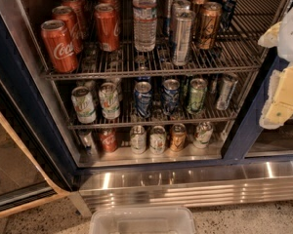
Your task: Pick orange can from top shelf of fridge
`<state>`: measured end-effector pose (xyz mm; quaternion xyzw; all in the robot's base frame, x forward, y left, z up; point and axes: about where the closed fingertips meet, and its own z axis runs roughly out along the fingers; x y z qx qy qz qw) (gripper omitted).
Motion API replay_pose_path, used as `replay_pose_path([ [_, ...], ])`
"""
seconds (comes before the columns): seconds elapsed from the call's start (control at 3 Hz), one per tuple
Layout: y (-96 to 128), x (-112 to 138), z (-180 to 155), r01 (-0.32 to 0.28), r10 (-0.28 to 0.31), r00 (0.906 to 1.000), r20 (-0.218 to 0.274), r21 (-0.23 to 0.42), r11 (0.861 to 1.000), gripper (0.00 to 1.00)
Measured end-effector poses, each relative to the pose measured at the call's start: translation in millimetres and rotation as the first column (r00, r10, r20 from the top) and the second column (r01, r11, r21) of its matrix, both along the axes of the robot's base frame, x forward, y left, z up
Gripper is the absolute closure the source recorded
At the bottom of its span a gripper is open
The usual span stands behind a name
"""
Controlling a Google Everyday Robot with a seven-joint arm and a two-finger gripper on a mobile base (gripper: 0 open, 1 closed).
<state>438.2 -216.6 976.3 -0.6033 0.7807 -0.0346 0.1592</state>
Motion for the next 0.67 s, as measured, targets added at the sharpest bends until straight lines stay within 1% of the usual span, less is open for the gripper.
replay_pose_path([
  [0.33, 0.0, 0.0, 0.0, 0.000, 0.000, 1.0000, 0.000, 0.000, 1.000, 0.00],
  [0.67, 1.3, 4.7, 0.0, 0.007, -0.008, 0.9995, 0.031, 0.034, 0.999, 0.00],
])
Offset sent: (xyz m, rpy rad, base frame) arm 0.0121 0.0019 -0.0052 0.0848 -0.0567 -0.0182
